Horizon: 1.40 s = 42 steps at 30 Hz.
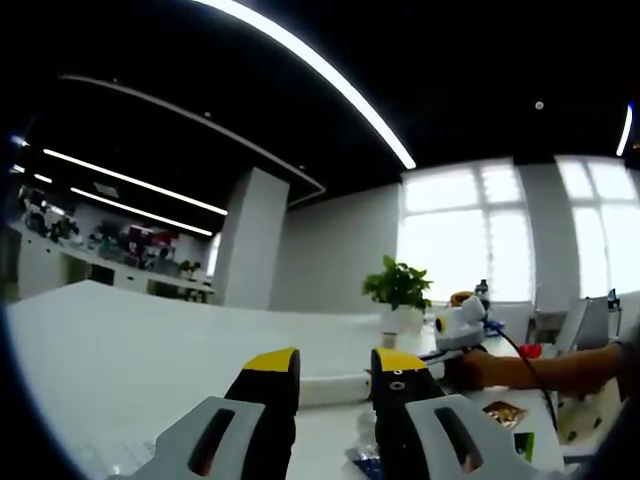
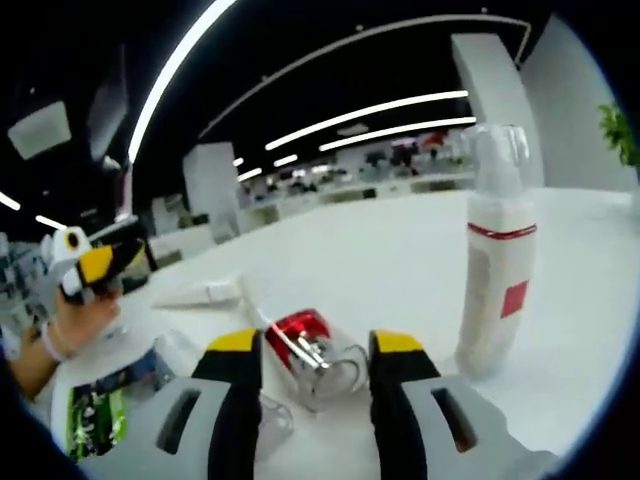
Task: Arrange the skincare products in the storage area until every visible bottle or jar stands upright without overlapping.
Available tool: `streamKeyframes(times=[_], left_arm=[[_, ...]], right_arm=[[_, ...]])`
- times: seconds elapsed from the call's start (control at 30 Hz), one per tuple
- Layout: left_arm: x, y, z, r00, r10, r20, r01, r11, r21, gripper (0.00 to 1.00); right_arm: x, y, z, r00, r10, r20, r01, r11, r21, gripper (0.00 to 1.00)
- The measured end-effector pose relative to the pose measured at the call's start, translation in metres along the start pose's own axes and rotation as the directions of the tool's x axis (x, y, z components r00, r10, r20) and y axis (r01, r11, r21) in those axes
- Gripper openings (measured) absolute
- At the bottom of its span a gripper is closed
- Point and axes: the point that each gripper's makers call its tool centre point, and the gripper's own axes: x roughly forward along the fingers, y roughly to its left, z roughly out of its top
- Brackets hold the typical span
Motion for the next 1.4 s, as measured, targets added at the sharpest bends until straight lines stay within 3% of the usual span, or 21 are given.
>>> streamKeyframes(times=[0.17, 0.23, 0.43, 0.57, 0.63, 0.7, 1.0, 1.13, 1.17, 1.2, 1.27, 1.33, 1.4], left_arm=[[0.001, 0.001, -0.002, 1.000, 0.003, -0.009, -0.003, 1.000, 0.005, 0.29], [0.001, 0.001, -0.002, 1.000, 0.005, -0.013, -0.005, 1.000, 0.007, 0.29], [0.002, 0.004, -0.006, 0.999, 0.017, -0.029, -0.017, 1.000, 0.012, 0.29], [0.002, 0.006, -0.007, 0.999, 0.022, -0.035, -0.022, 1.000, 0.015, 0.29], [0.002, 0.007, -0.008, 0.999, 0.025, -0.038, -0.025, 1.000, 0.016, 0.29], [0.002, 0.007, -0.008, 0.999, 0.026, -0.040, -0.026, 1.000, 0.016, 0.29], [0.003, 0.009, -0.009, 0.999, 0.030, -0.045, -0.029, 0.999, 0.017, 0.29], [0.002, 0.008, -0.009, 0.999, 0.030, -0.044, -0.029, 0.999, 0.018, 0.29], [0.002, 0.008, -0.009, 0.999, 0.029, -0.043, -0.028, 0.999, 0.017, 0.29], [0.002, 0.008, -0.009, 0.999, 0.029, -0.042, -0.029, 0.999, 0.017, 0.29], [0.002, 0.008, -0.008, 0.999, 0.030, -0.038, -0.030, 0.999, 0.015, 0.29], [0.001, 0.008, -0.007, 0.999, 0.030, -0.032, -0.029, 1.000, 0.011, 0.29], [0.001, 0.008, -0.006, 0.999, 0.030, -0.028, -0.030, 1.000, 0.008, 0.29]], right_arm=[[0.004, 0.011, -0.002, 0.998, 0.063, -0.008, -0.063, 0.997, 0.037, 0.37], [0.007, 0.013, -0.002, 0.997, 0.075, -0.006, -0.074, 0.996, 0.039, 0.40], [0.012, 0.012, 0.003, 0.998, 0.048, 0.037, -0.048, 0.999, -0.010, 0.53], [0.014, 0.012, 0.006, 0.997, 0.035, 0.064, -0.032, 0.999, -0.040, 0.54], [0.014, 0.011, 0.006, 0.998, 0.028, 0.061, -0.026, 0.999, -0.036, 0.51], [0.014, 0.010, 0.006, 0.998, 0.024, 0.056, -0.022, 0.999, -0.028, 0.41], [0.010, 0.016, 0.001, 0.998, 0.055, 0.019, -0.055, 0.998, -0.012, 0.34], [0.011, 0.021, -0.005, 0.997, 0.072, -0.018, -0.074, 0.992, -0.104, 0.33], [0.010, 0.023, -0.016, 0.996, 0.053, -0.068, -0.058, 0.995, -0.079, 0.33], [0.007, 0.017, -0.019, 0.994, 0.039, -0.105, -0.058, 0.979, -0.194, 0.32], [0.006, 0.026, -0.015, 0.997, 0.018, -0.068, -0.038, 0.952, -0.304, 0.32], [-0.001, 0.036, -0.014, 0.998, 0.018, -0.065, -0.034, 0.969, -0.244, 0.32], [-0.004, 0.038, -0.012, 0.998, 0.017, -0.063, -0.032, 0.969, -0.244, 0.32]])
